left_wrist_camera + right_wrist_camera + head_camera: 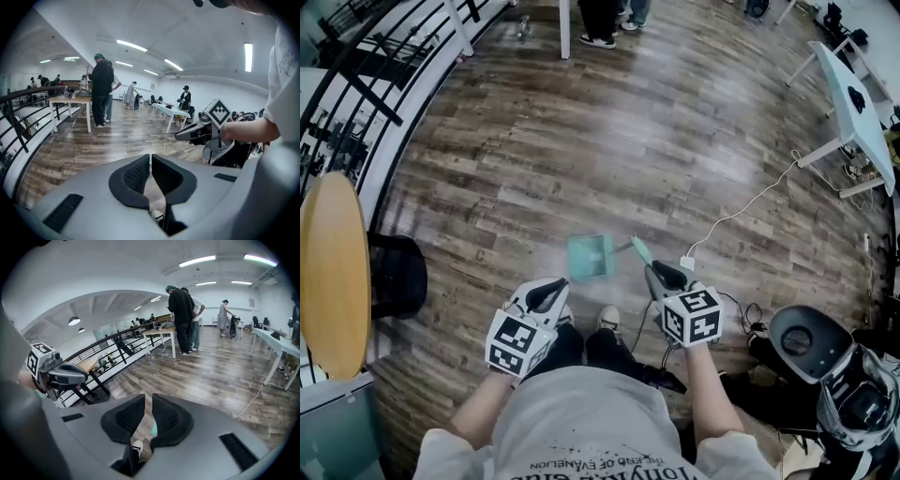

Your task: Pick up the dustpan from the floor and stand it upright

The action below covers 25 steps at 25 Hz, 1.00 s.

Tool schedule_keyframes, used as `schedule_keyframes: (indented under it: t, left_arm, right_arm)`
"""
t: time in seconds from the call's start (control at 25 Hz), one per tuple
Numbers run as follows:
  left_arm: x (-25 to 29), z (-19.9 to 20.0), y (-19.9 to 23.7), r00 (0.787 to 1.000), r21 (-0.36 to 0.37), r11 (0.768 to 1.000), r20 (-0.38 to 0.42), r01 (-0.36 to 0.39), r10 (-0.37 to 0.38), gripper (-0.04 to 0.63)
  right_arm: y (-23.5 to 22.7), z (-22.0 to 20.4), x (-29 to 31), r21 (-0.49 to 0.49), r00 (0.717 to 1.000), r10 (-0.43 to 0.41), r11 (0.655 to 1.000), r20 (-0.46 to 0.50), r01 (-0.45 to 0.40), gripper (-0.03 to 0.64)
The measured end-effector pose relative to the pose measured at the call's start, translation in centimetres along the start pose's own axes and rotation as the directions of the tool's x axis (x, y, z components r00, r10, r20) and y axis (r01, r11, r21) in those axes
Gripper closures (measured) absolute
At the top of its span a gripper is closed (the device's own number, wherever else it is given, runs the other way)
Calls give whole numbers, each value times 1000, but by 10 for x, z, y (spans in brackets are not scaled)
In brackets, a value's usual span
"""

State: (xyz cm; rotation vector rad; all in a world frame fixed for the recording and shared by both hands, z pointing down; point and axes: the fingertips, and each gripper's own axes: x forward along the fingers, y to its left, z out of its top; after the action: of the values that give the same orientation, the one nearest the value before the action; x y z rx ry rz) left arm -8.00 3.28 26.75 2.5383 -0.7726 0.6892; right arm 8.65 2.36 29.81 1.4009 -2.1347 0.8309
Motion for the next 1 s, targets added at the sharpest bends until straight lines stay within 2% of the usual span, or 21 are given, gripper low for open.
schedule_keyframes:
  t: [0.12,0.36,0.52,0.72,1.0]
  left_arm:
    - [-8,9,-9,1000,-6,1000,13,0,1,569]
    - [-16,20,-24,999,-25,1000,38,6,-5,569]
    - [-14,41,-25,997,-48,999,72,24,-20,569]
    - [-16,55,-25,997,-36,999,76,17,-15,569]
    - [-26,51,-32,994,-29,999,104,29,-26,569]
  right_arm:
    - [11,7,-12,27,1000,5,1000,25,-5,565]
    - [35,13,-33,20,998,-9,1000,66,8,581]
    - [36,30,-43,1,997,-11,1000,78,11,583]
    - [37,42,-52,2,995,-26,1000,95,25,586]
    - [53,30,-55,28,995,-32,999,99,29,591]
